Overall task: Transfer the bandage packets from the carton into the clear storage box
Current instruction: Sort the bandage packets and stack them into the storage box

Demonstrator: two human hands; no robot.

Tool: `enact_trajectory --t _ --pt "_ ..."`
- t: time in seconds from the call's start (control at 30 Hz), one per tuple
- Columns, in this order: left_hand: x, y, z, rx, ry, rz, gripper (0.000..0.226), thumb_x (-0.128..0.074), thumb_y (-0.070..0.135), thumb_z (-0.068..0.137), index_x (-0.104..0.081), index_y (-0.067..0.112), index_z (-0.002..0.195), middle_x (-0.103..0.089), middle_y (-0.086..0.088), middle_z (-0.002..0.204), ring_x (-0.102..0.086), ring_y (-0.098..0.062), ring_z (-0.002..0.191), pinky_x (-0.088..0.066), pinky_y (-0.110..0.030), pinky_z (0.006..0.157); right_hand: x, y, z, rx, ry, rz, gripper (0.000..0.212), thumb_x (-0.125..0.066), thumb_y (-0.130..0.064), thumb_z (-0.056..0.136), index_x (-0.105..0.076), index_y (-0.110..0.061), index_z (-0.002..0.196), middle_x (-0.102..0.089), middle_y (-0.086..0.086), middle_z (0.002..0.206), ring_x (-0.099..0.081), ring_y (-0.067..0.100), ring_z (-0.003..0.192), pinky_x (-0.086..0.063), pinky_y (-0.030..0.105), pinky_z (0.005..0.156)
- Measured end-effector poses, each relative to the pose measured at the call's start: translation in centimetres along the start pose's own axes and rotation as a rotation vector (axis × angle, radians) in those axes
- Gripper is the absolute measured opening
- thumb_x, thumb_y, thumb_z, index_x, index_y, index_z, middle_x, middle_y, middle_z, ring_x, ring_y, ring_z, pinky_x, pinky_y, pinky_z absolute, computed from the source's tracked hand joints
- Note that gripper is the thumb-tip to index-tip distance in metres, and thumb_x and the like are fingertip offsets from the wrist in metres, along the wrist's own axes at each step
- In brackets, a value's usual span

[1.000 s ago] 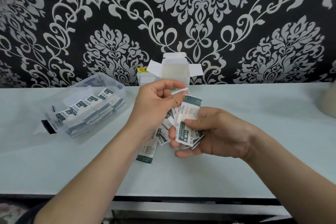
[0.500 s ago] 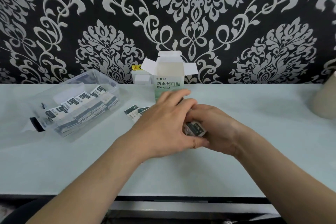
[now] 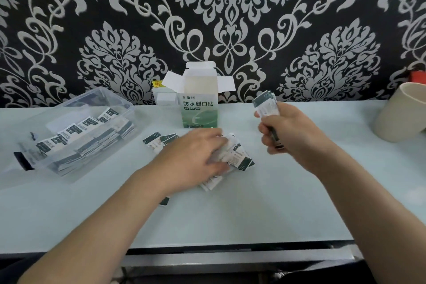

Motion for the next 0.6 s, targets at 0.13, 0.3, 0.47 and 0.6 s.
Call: enact_trajectory --t 0.13,0.3,0.47,0.6 --pt "-1.7 1.3 0.3 0.015 -0.02 0.122 0.038 -0.057 0.052 0.089 -0.056 0.025 0.115 -0.062 0.003 0.116 -0.056 -0.022 0.112 -0.049 -0.037 0.086 -0.3 0.9 0.2 -0.024 -0.053 -0.372 0.02 -0.036 -0.019 0.098 -0.055 -0.012 0.098 -0.046 0.003 0.068 -0.042 0.016 0.051 -0.036 0.022 0.043" --pt "-0.7 -0.3 -0.1 0.106 -0.071 -0.034 0.04 -0.075 0.039 0.078 -0.066 0.036 0.117 -0.069 0.007 0.105 -0.061 -0.014 0.099 -0.048 -0.027 0.086 -2.2 2.0 0.4 -0.038 -0.127 -0.61 0.024 -0.031 -0.019 0.099 -0.055 -0.011 0.099 -0.052 0.007 0.071 -0.051 0.022 0.055 -0.048 0.031 0.05" --pt "0.6 -2.1 -0.8 0.184 -0.004 -0.273 0.027 -0.071 0.022 0.086 -0.072 0.038 0.108 -0.068 0.025 0.09 -0.063 0.003 0.086 -0.05 -0.014 0.081 -3.2 2.6 0.5 -0.068 -0.168 -0.69 0.021 -0.033 -0.015 0.101 -0.052 -0.007 0.099 -0.055 0.009 0.075 -0.057 0.024 0.059 -0.055 0.039 0.06" --pt "2.9 -4.0 -1.2 0.292 0.354 -0.356 0.015 -0.07 0.024 0.087 -0.074 0.03 0.1 -0.072 0.014 0.088 -0.066 -0.003 0.079 -0.056 -0.026 0.078 -3.1 1.0 0.8 -0.001 -0.052 -0.423 0.023 -0.032 -0.017 0.1 -0.054 -0.012 0.102 -0.051 0.006 0.073 -0.05 0.017 0.056 -0.045 0.027 0.049"
Point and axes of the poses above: each hand's wrist, its own z-axis towards the middle knuckle, its own x-axis out of the back of the hand, y = z × x, the point moved 7 cm from there along z, towards the middle knuckle
